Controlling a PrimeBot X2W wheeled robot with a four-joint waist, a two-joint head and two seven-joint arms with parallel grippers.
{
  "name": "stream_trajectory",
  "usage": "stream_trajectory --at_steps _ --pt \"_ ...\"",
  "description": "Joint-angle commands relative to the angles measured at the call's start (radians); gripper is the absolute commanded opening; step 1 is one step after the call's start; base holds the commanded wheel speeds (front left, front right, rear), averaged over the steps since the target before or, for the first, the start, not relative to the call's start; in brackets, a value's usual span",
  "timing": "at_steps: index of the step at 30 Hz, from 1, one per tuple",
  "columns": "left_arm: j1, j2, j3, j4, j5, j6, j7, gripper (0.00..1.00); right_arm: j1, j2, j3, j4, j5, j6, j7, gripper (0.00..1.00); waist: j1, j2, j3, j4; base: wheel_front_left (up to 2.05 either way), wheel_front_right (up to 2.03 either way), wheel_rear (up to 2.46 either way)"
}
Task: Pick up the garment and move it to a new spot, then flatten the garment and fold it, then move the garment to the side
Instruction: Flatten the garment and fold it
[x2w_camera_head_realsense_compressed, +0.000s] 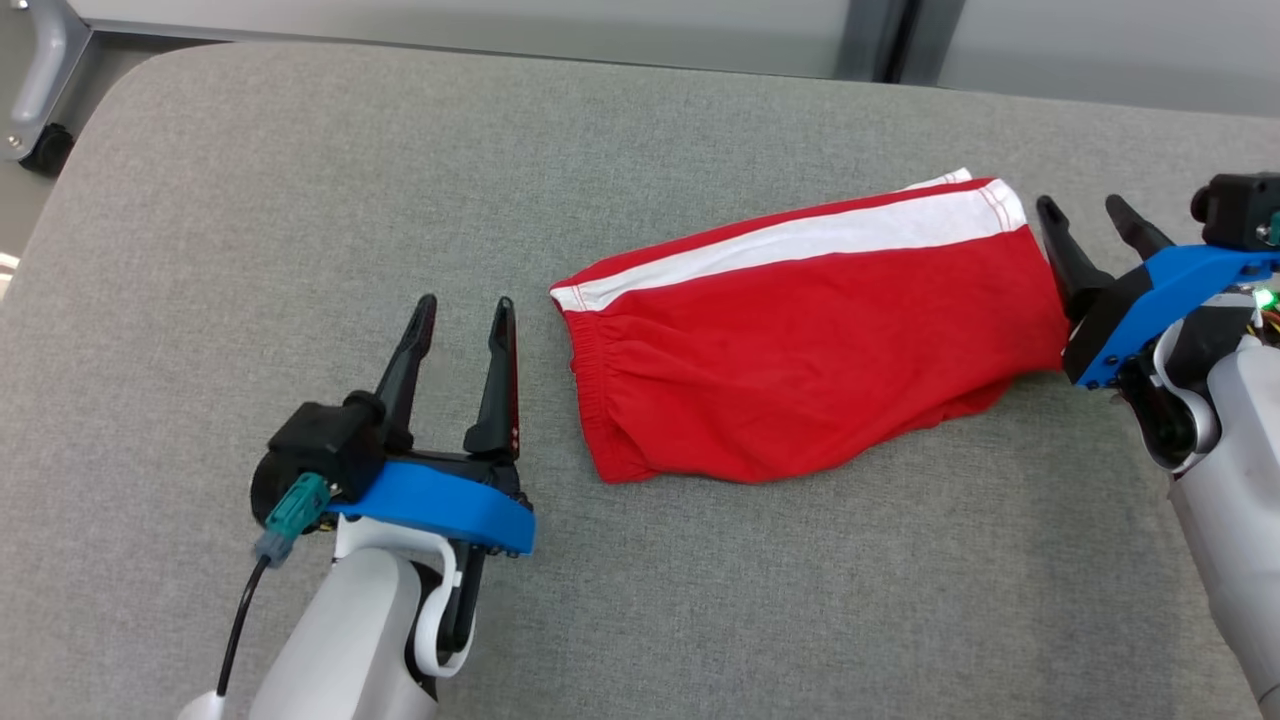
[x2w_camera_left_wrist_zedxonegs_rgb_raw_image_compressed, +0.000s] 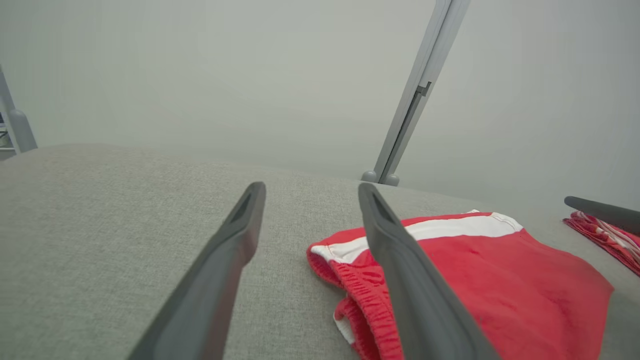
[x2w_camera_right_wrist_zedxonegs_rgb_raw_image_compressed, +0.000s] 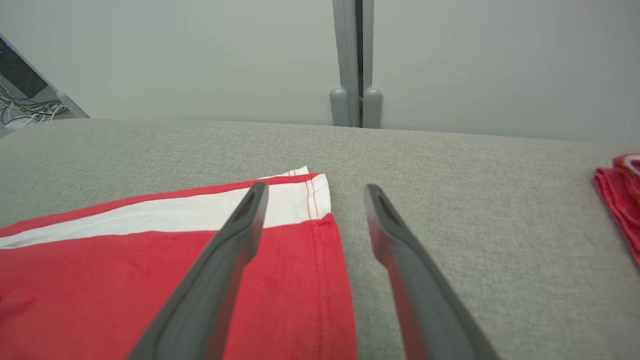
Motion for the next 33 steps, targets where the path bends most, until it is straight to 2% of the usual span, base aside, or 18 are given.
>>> stream_trajectory --at_steps 1,8,11,17,20,21,22,23,24,30,33 --pt "0.019 -0.006 0.019 -0.012 0.032 -0.003 -0.004 1.00 -0.014 -0.002 -0.012 0.024 -0.002 0.001 -0.006 1.00 -0.0001 0.0001 0.011 0.007 0.00 0.00 0.00" --pt "0.038 -0.019 0.081 -0.020 0.152 -0.025 -0.004 1.00 -0.061 0.014 -0.057 0.156 -0.039 0.001 -0.002 1.00 -0.0001 0.0001 0.048 0.032 0.00 0.00 0.00" --pt "0.036 -0.027 0.103 -0.022 0.175 -0.035 -0.004 1.00 -0.082 0.032 -0.061 0.199 -0.047 0.001 0.016 1.00 -0.0001 0.0001 0.061 0.043 0.00 0.00 0.00" --pt "0.026 -0.039 0.134 -0.024 0.202 -0.058 -0.004 1.00 -0.122 0.027 -0.052 0.291 -0.093 0.000 0.049 1.00 -0.0001 0.0001 0.083 0.065 0.00 0.00 0.00" --pt "0.021 -0.044 0.144 -0.018 0.210 -0.065 -0.004 1.00 -0.127 0.049 -0.040 0.336 -0.112 0.001 0.085 1.00 -0.0001 0.0001 0.090 0.071 0.00 0.00 0.00" --pt "0.021 -0.046 0.145 -0.017 0.211 -0.067 -0.004 1.00 -0.126 0.063 -0.029 0.343 -0.116 0.001 0.095 0.89 -0.0001 0.0001 0.091 0.072 0.00 0.00 0.00" --pt "0.022 -0.048 0.145 -0.015 0.213 -0.070 -0.004 1.00 -0.125 0.073 -0.020 0.345 -0.115 0.002 0.101 0.39 -0.0001 0.0001 0.092 0.073 0.00 0.00 0.00" --pt "0.022 -0.049 0.146 -0.013 0.215 -0.071 -0.004 1.00 -0.122 0.078 -0.011 0.341 -0.115 0.003 0.100 0.08 -0.0001 0.0001 0.092 0.073 0.00 0.00 0.00" --pt "0.022 -0.050 0.147 -0.010 0.216 -0.073 -0.004 1.00 -0.119 0.080 -0.001 0.338 -0.112 0.003 0.098 0.00 -0.0001 0.0001 0.092 0.073 0.00 0.00 0.00" --pt "0.030 -0.054 0.156 0.002 0.219 -0.079 -0.004 1.00 -0.096 0.072 0.032 0.299 -0.069 0.002 0.075 0.00 -0.0001 0.0001 0.074 0.061 0.00 0.00 0.00" --pt "0.038 -0.054 0.163 0.009 0.220 -0.082 -0.004 1.00 -0.084 0.048 0.040 0.263 -0.038 0.001 0.045 0.00 -0.0001 0.0001 0.052 0.048 0.00 0.00 0.00"
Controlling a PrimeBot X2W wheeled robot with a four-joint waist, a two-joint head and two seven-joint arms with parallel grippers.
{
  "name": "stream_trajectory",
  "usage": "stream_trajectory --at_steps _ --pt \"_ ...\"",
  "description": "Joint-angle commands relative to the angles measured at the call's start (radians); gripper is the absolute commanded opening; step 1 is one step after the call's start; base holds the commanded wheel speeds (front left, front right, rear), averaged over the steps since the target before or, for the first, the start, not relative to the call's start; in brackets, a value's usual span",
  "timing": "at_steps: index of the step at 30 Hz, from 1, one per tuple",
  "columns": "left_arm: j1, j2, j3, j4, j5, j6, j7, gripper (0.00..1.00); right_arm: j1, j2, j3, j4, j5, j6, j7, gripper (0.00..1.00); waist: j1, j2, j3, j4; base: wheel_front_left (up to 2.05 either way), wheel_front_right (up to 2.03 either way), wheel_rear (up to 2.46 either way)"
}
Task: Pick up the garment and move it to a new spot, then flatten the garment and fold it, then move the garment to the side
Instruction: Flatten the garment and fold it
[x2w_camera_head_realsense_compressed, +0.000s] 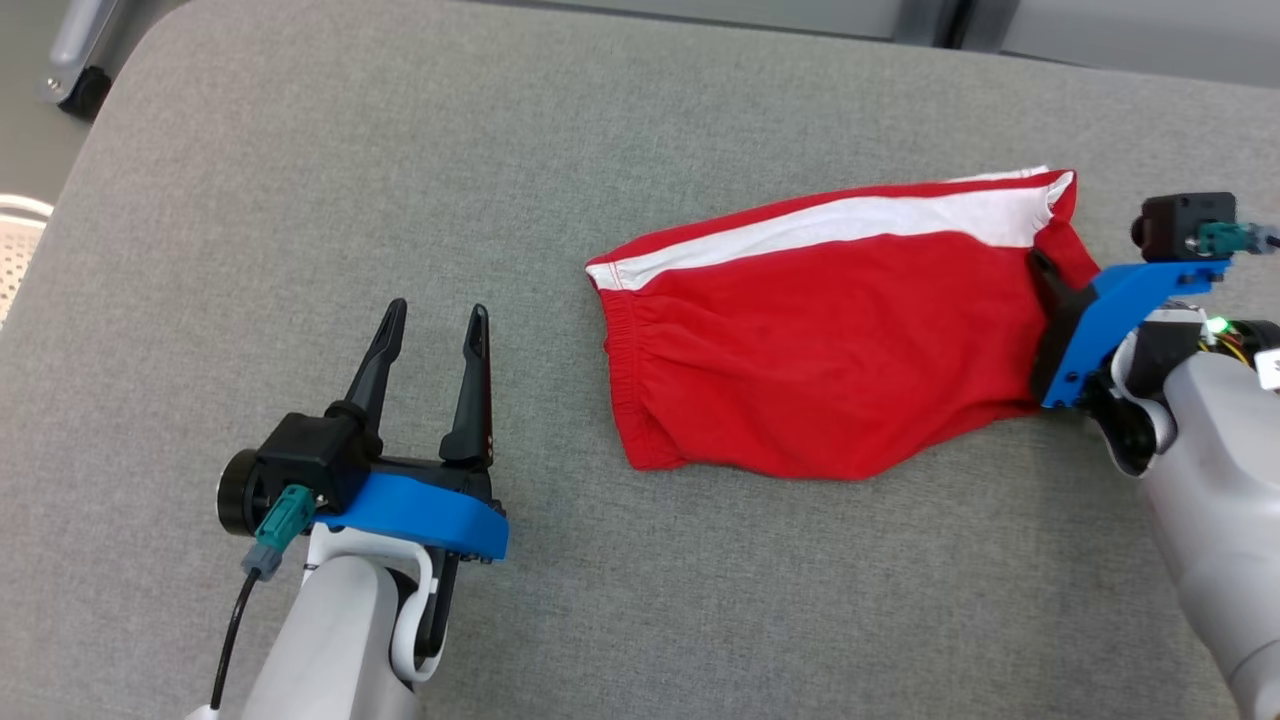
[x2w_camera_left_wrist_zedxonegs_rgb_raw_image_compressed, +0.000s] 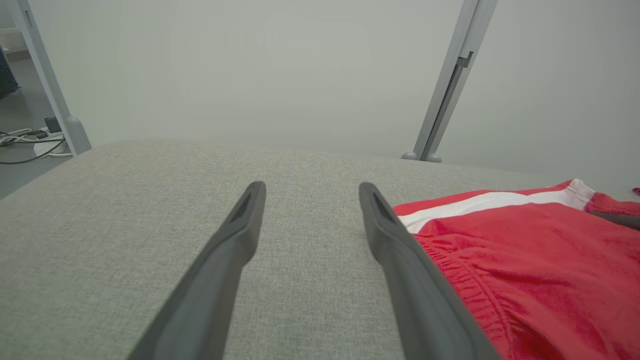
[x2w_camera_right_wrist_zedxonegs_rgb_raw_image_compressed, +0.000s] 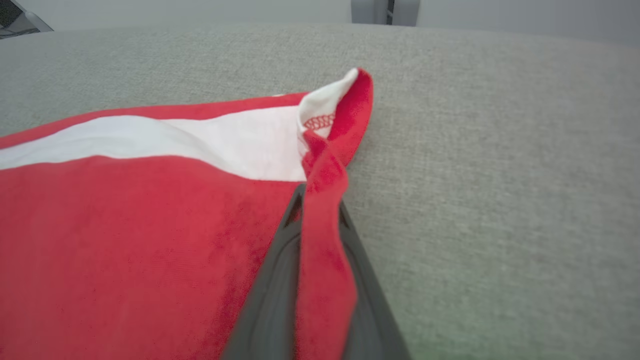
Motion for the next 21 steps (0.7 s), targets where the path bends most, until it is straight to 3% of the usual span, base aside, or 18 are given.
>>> stream_trajectory --at_steps 1,8,14,18,21 --pt "0.007 -0.001 0.007 0.003 0.005 -0.003 -0.004 1.00 0.017 -0.019 0.000 -0.007 0.007 0.000 -0.012 0.00 0.0000 -0.0001 -0.016 -0.013 0.00 0.00 0.00" --pt "0.037 -0.002 0.024 0.009 0.017 -0.006 -0.004 1.00 0.030 -0.102 -0.026 -0.021 0.003 0.000 -0.081 0.00 0.0000 -0.0001 -0.077 -0.060 0.00 0.00 0.00" --pt "0.051 -0.002 0.020 0.025 0.017 -0.011 -0.004 1.00 0.010 -0.147 -0.049 0.003 -0.105 0.000 -0.113 0.00 0.0000 -0.0001 -0.109 -0.072 0.00 0.00 0.00" --pt "0.051 -0.003 0.014 0.033 0.006 -0.013 -0.004 1.00 -0.008 -0.130 -0.074 0.007 -0.196 0.000 -0.123 0.00 0.0000 -0.0001 -0.126 -0.072 0.00 0.00 0.00" --pt "0.050 -0.003 0.006 0.042 -0.001 -0.014 -0.004 1.00 -0.009 -0.072 -0.089 -0.003 -0.243 0.000 -0.109 0.00 0.0000 -0.0001 -0.143 -0.067 0.00 0.00 0.00"
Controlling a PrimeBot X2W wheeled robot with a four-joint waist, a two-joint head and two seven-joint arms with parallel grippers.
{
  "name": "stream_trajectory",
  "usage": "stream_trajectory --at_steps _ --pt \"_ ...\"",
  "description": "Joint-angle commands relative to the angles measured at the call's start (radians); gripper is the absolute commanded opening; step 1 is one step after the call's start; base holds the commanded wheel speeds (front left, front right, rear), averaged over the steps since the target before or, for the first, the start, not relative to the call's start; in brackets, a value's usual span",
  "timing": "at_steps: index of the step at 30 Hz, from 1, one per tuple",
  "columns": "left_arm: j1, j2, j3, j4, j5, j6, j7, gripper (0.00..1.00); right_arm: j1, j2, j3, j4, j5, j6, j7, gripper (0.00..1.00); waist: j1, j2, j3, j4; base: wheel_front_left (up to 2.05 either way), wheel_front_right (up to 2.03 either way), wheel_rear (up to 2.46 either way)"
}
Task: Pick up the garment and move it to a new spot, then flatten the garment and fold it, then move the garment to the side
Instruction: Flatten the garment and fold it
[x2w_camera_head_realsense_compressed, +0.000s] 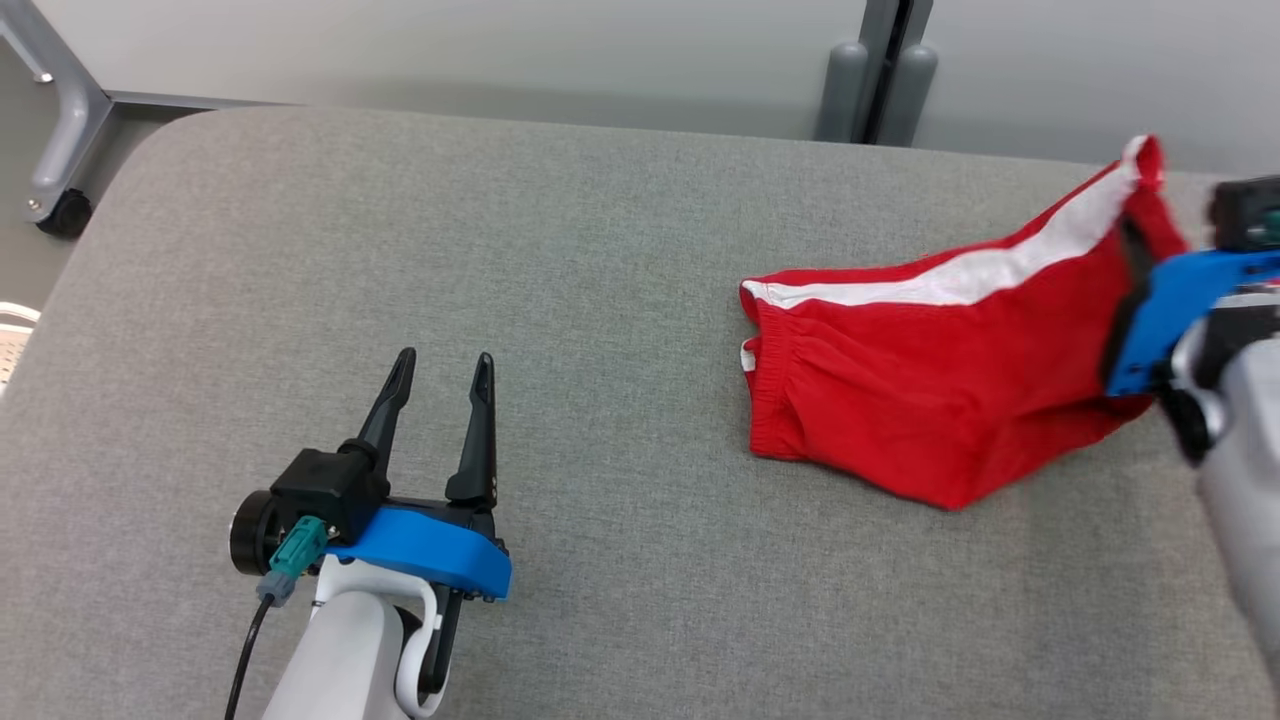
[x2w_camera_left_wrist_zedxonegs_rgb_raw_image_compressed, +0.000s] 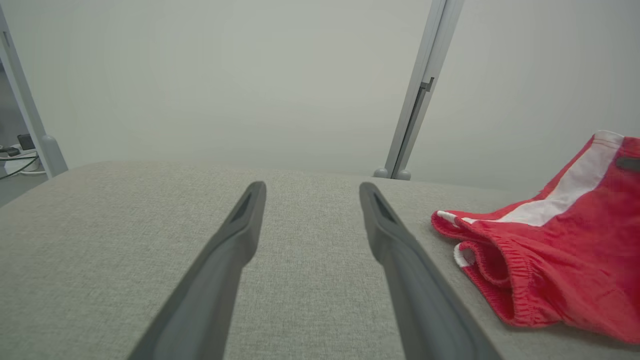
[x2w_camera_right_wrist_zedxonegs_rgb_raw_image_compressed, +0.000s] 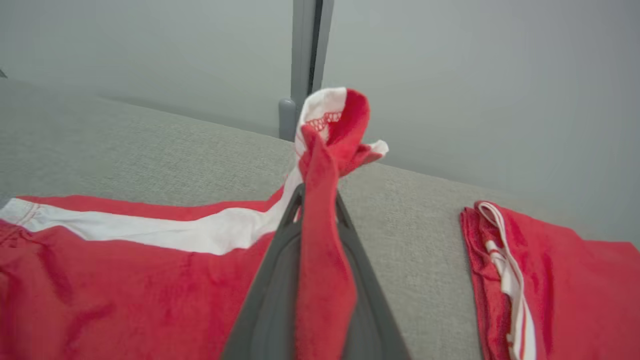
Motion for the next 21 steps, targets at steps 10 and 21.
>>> stream_trajectory --at_steps 10,21 --pt "0.009 -0.001 -0.019 0.012 -0.016 0.002 -0.004 1.00 0.051 0.245 0.022 -0.080 -0.058 0.000 0.079 0.00 0.0000 0.0000 -0.028 0.023 0.00 0.00 0.00" --pt "0.007 -0.001 -0.037 0.020 -0.029 0.002 -0.004 1.00 0.150 0.307 0.132 -0.136 0.062 0.001 0.123 1.00 0.0000 0.0000 -0.046 0.048 0.00 0.00 0.00"
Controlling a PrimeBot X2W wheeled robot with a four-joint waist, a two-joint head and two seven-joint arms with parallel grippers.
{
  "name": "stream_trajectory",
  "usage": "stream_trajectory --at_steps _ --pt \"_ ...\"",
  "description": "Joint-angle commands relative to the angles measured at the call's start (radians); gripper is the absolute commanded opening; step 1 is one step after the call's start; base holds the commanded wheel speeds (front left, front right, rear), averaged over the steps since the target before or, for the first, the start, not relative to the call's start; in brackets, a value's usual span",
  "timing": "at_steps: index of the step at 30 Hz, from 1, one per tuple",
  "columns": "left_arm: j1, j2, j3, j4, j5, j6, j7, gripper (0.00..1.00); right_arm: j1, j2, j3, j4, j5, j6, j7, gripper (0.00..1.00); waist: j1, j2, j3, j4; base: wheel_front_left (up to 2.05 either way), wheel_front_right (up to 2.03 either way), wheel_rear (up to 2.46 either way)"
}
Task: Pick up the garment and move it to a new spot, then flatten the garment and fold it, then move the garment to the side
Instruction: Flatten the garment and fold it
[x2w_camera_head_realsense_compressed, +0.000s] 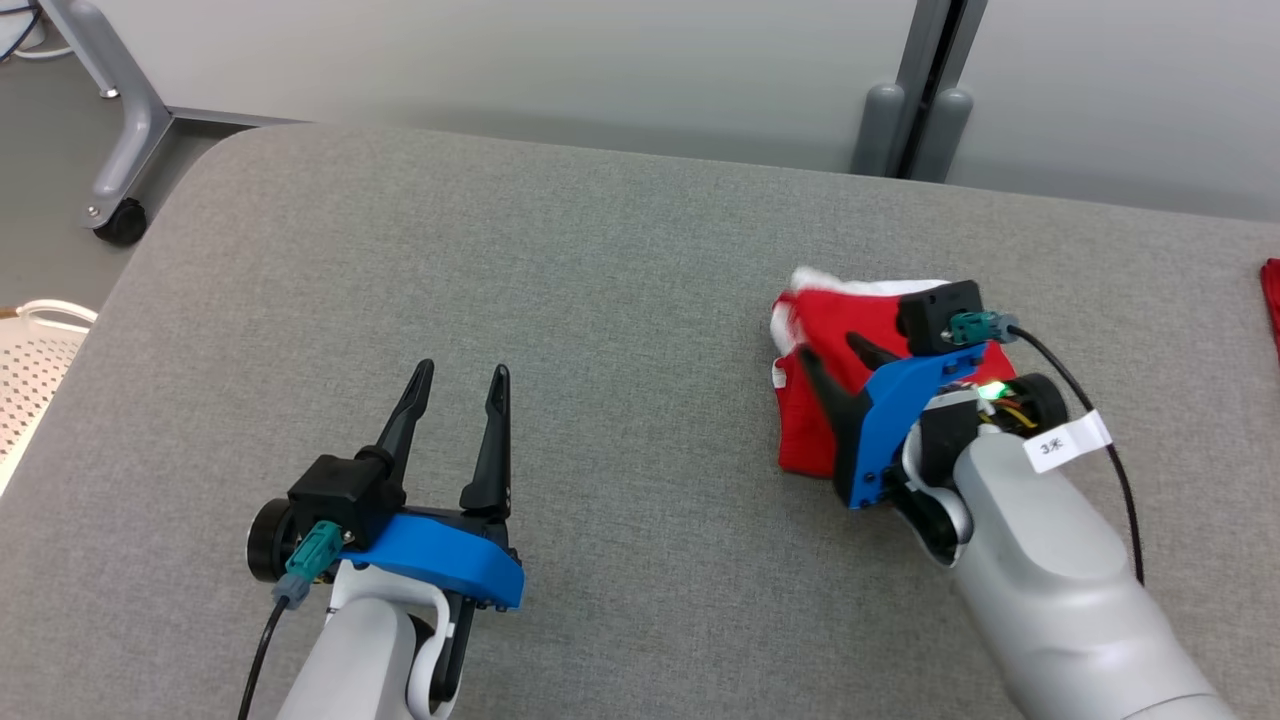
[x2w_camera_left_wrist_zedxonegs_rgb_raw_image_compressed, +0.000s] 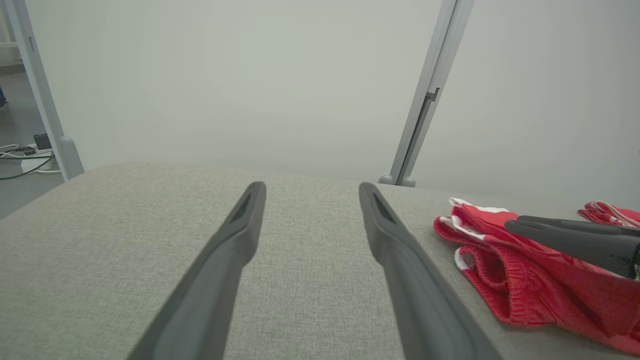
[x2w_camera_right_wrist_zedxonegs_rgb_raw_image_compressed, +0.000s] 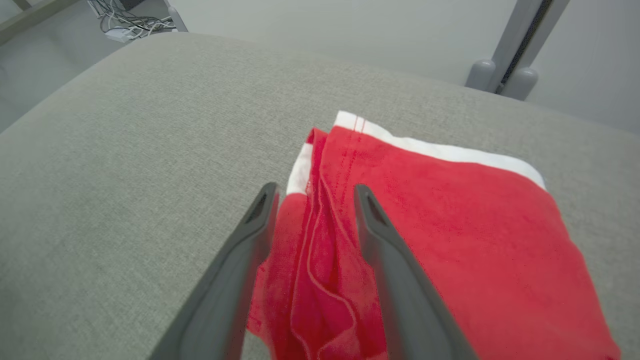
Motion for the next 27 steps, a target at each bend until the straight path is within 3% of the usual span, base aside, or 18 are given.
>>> stream_trajectory --at_steps 1,4,7,15,20,27 --pt "0.008 -0.001 0.003 0.003 0.000 0.001 -0.004 1.00 0.021 0.001 0.030 -0.028 0.051 0.001 0.001 1.00 0.0000 0.0000 -0.002 -0.003 0.00 0.00 0.00" --pt "0.013 -0.001 0.013 0.011 0.003 0.004 -0.004 1.00 0.045 0.000 0.090 -0.111 0.214 0.001 0.008 1.00 0.0000 0.0000 -0.007 -0.017 0.00 0.00 0.00" --pt "0.020 -0.001 0.021 0.018 0.009 0.006 -0.004 1.00 0.052 0.000 0.129 -0.179 0.282 0.001 -0.017 1.00 0.0000 0.0000 -0.017 -0.039 0.00 0.00 0.00" --pt "0.061 0.010 0.061 0.023 0.012 0.011 -0.004 1.00 0.118 -0.055 0.064 -0.251 0.189 0.001 -0.141 1.00 0.0000 0.0000 -0.063 -0.117 0.00 0.00 0.00" --pt "0.094 0.019 0.085 0.016 0.014 0.014 -0.004 1.00 0.211 -0.095 -0.042 -0.300 0.093 0.001 -0.180 1.00 0.0000 0.0000 -0.089 -0.165 0.00 0.00 0.00" --pt "0.139 0.025 0.108 0.005 0.018 0.013 -0.004 1.00 0.375 -0.081 -0.231 -0.398 -0.032 0.001 -0.198 1.00 0.0000 0.0000 -0.120 -0.208 0.00 0.00 0.00"
